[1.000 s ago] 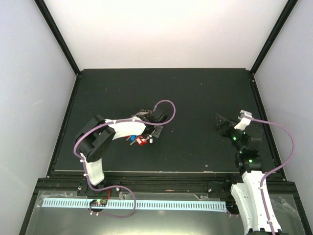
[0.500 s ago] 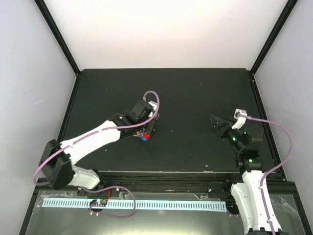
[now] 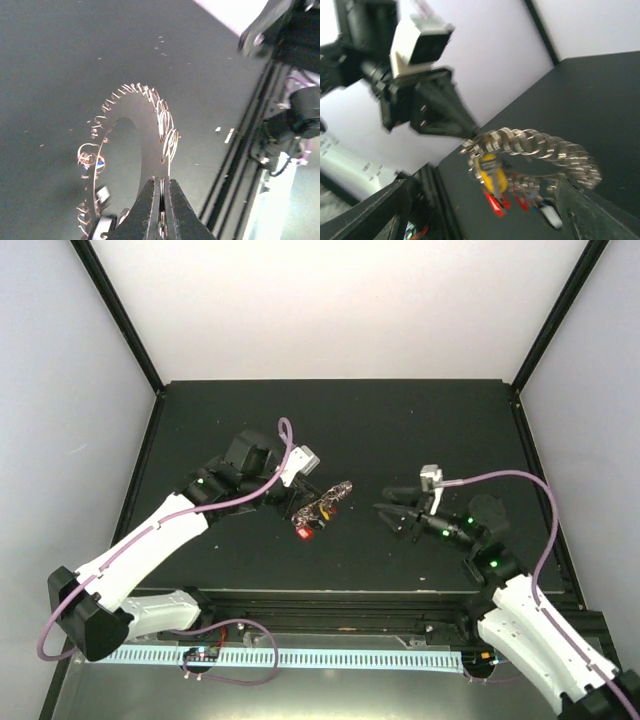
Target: Remove the keys from the keyring
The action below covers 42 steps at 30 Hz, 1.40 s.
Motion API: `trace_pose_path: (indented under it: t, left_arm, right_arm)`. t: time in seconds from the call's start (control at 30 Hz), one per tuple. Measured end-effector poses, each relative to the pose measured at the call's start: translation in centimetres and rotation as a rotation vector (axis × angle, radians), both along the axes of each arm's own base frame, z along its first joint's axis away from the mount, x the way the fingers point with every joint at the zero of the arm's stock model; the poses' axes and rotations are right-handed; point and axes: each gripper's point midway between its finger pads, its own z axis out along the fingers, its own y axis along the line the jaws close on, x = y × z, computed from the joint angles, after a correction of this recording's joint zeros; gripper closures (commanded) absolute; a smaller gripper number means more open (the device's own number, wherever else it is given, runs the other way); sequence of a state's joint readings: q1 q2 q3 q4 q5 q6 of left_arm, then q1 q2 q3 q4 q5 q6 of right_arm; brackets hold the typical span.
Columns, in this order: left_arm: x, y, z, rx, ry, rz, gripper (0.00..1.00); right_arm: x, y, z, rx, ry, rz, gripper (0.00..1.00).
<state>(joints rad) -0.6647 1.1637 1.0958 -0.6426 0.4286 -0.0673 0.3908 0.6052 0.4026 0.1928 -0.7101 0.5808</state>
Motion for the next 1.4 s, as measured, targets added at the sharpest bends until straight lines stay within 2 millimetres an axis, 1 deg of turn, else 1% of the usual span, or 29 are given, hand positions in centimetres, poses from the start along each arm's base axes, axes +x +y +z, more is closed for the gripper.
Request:
trace_pose_path:
  t: [0.07,0.1,0.2,0.3,0.4,0.47,0.63,0.7,0.73,0.83,0.93,1.23,1.4]
  left_arm:
    - [-0.4,-0.2,0.7,-0.052,0.023,-0.041,0.98]
    - [-0.5,-0.2,1.1,-0.087,0.028,-0.058,0.98]
    - [-0.5,0.1,2.0,-0.184,0.042,-0.083,0.98]
    - [-0.7,0.4,2.1,-0.251,0.075,-0.110,0.98]
    - [-1.3,0.2,2.1,-0.285,0.101,-0.143,0.98]
    - [-1.7,0.0,2.3,-0.306,0.111,-0.169,0.99]
    - [-2.2,-0.3,3.1,-0.340,0.113,-0.206,0.98]
    - [-2.3,-0.4,3.2,-0.348,0.116,-0.214,0.98]
    - [-2.3,-0.4,3.2,-0.351,0.118,-0.217,0.98]
    - [-2.4,-0.4,3.2,-0.355,0.118,-0.220,0.98]
    - [-2.3,-0.4,3.3,-0.357,0.115,-0.220,0.98]
    - [-2.5,-0.4,3.4,-0.362,0.117,-0.224,0.98]
    - [-2.7,-0.4,3.4,-0.370,0.122,-0.236,0.99]
  right_arm:
    - [-1.3,2.0,-0.1,-0.004,-0.005,0.075,0.33]
    - [-2.2,3.0,-0.2,-0.007,-0.011,0.116,0.36]
    - [-3.6,5.0,-0.4,-0.018,-0.036,0.178,0.37]
    - [-4.5,6.5,-0.4,-0.016,-0.067,0.205,0.38]
    - [-4.7,7.4,-0.3,0.003,-0.093,0.210,0.41]
    - [-4.4,8.1,-0.4,0.008,-0.105,0.201,0.46]
    - [-4.0,9.9,-1.5,-0.008,-0.116,0.183,0.47]
    - [-3.6,10.4,-1.8,-0.009,-0.119,0.169,0.47]
    - [-3.4,10.6,-1.9,-0.010,-0.120,0.161,0.48]
    - [-3.2,11.0,-2.3,-0.013,-0.124,0.157,0.56]
    - [-3.3,11.3,-2.1,-0.004,-0.133,0.159,0.64]
    - [-3.1,10.8,-0.5,0.023,-0.196,0.112,0.71]
    - [-2.7,10.7,-0.8,0.003,-0.207,0.090,0.72]
